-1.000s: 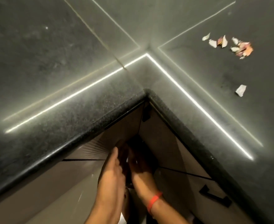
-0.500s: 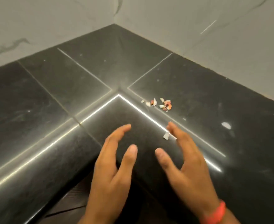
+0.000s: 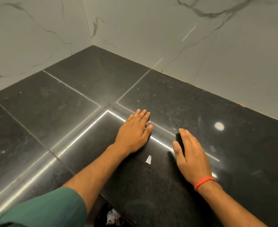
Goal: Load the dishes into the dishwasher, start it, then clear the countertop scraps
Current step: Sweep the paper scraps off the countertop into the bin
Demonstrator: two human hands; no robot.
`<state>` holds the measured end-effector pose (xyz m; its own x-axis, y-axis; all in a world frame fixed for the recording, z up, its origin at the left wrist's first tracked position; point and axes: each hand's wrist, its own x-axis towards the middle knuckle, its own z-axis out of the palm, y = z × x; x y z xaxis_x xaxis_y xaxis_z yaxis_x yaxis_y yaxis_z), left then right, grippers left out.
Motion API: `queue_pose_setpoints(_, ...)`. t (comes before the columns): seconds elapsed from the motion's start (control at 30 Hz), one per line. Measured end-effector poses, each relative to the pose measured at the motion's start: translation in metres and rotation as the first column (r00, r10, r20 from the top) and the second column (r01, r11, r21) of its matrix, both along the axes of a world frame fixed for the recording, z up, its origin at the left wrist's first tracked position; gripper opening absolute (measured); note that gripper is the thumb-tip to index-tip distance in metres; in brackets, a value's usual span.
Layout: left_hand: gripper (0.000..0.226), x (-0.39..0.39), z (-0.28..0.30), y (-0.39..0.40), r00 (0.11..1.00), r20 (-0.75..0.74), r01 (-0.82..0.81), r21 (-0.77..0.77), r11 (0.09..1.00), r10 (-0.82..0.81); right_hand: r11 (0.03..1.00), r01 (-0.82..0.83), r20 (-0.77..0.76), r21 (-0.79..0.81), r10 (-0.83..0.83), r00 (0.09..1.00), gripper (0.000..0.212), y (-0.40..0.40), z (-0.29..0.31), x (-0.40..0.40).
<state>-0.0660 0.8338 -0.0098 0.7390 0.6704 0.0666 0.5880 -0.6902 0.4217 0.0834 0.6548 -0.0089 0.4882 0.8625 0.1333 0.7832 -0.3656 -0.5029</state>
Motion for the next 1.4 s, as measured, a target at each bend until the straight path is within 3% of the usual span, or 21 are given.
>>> queue_pose_setpoints(0.17, 0.06, -0.023, 0.007, -0.028, 0.924, 0.068, 0.381, -0.082, 0.921, -0.376, 1.0, 0.02, -0.029, -0.01, -0.02, 0.999, 0.073, 0.0, -0.005, 0.001)
queue_pose_setpoints(0.27, 0.049, -0.041, 0.01, -0.051, 0.845, 0.139, 0.522, -0.002, 0.853, -0.517, 0.999, 0.021, -0.024, -0.026, -0.021, 0.999, 0.072, 0.001, -0.007, 0.002)
queue_pose_setpoints(0.33, 0.045, -0.04, 0.008, -0.047, 0.859, 0.247, 0.442, 0.085, 0.893, -0.449, 0.999, 0.022, -0.016, -0.036, -0.023, 1.0, 0.072, 0.001, -0.007, 0.002)
queue_pose_setpoints(0.4, 0.046, -0.031, 0.006, -0.032, 0.927, 0.322, 0.196, 0.024, 0.98, -0.193, 0.999, 0.026, -0.014, -0.046, -0.027, 1.0, 0.071, 0.001, -0.004, 0.001)
queue_pose_setpoints(0.47, 0.051, -0.018, 0.004, -0.011, 0.976, 0.211, -0.043, -0.069, 0.997, 0.057, 0.998, 0.026, -0.013, -0.055, -0.027, 1.0, 0.071, 0.001, -0.001, 0.0)
queue_pose_setpoints(0.5, 0.054, -0.012, 0.003, -0.004, 0.989, 0.108, -0.097, -0.074, 0.993, 0.105, 0.998, 0.026, -0.011, -0.058, -0.027, 1.0, 0.071, 0.001, -0.001, -0.001)
queue_pose_setpoints(0.6, 0.065, -0.004, 0.002, -0.005, 0.994, -0.044, 0.1, 0.019, 0.995, -0.099, 0.998, 0.024, 0.0, -0.063, -0.024, 1.0, 0.07, 0.001, -0.001, -0.001)
queue_pose_setpoints(0.7, 0.064, -0.015, 0.006, -0.023, 0.949, 0.067, 0.314, -0.089, 0.945, -0.309, 0.998, 0.023, 0.004, -0.06, -0.023, 1.0, 0.07, 0.001, -0.001, 0.0)
queue_pose_setpoints(0.87, 0.053, -0.039, 0.01, -0.074, 0.89, 0.251, 0.438, -0.242, 0.866, -0.38, 0.999, 0.029, -0.02, -0.045, -0.029, 0.999, 0.07, 0.0, -0.002, 0.0)
queue_pose_setpoints(0.97, 0.049, -0.046, 0.01, -0.095, 0.891, 0.383, 0.35, -0.237, 0.906, -0.244, 0.999, 0.024, -0.031, -0.044, -0.026, 0.999, 0.073, 0.001, -0.002, 0.0)
queue_pose_setpoints(1.07, 0.044, -0.049, 0.011, -0.1, 0.843, 0.522, 0.048, -0.318, 0.947, 0.132, 0.999, 0.022, -0.04, -0.05, -0.024, 0.999, 0.072, 0.0, -0.001, 0.0)
queue_pose_setpoints(1.2, 0.041, -0.068, 0.013, -0.123, 0.593, 0.617, -0.214, -0.499, 0.84, 0.518, 1.0, 0.003, -0.092, -0.021, -0.005, 0.996, 0.073, -0.002, 0.004, -0.001)
queue_pose_setpoints(1.4, 0.04, -0.096, 0.011, -0.206, 0.362, 0.655, -0.387, -0.542, 0.746, 0.663, 0.948, -0.308, -0.023, -0.074, 0.307, 0.951, 0.081, -0.006, -0.003, -0.014)
